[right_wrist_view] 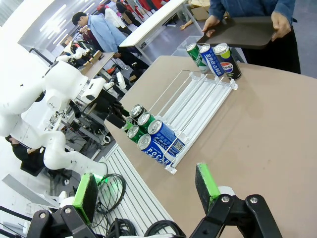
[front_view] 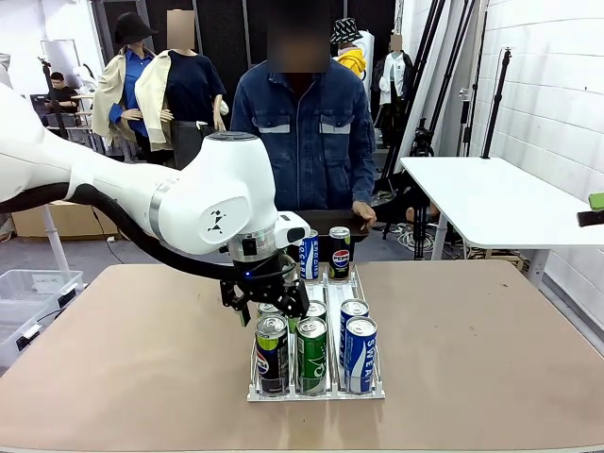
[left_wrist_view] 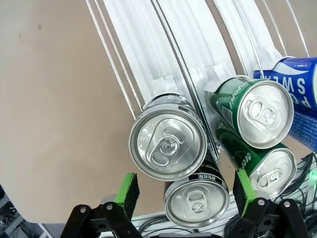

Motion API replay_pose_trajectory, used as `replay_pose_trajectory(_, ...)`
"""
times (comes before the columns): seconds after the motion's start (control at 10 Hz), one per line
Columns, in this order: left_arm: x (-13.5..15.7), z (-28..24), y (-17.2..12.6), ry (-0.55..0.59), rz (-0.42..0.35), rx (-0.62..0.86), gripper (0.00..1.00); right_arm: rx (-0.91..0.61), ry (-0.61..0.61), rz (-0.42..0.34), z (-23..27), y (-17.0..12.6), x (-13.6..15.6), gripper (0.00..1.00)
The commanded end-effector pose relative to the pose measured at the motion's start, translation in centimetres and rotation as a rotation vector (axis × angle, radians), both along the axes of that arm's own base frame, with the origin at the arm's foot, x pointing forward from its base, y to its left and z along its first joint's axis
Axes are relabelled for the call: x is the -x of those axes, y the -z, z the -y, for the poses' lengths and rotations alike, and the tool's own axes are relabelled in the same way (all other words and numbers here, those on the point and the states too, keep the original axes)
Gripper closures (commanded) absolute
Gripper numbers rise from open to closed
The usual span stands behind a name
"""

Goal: Retrieve and hand over the desired beverage to the person.
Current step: Pick up a can of the same type that the person held from the Automatic Can Dispenser.

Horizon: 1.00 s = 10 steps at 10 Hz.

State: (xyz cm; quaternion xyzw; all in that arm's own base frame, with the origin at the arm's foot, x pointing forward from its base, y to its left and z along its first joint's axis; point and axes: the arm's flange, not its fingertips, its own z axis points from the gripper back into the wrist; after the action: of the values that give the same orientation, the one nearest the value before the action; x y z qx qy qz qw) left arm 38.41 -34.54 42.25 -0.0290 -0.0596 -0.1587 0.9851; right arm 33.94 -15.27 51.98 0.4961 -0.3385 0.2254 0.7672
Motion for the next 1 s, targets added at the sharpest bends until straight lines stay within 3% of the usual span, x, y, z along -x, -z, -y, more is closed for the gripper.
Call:
replay_pose_trajectory(0.0,-0.3,1.1,0.4,-0.048,0.013,-0.034,0.0,-0.008,-0.003,0.007,-0.1,0.0,-0.1,0.0)
replay_pose_trajectory(0.9,0.1,1.7,1.4,-0.077,-0.027,-0.075,0.03,-0.008,-0.003,0.007,-0.1,0.0,-0.1,0.0)
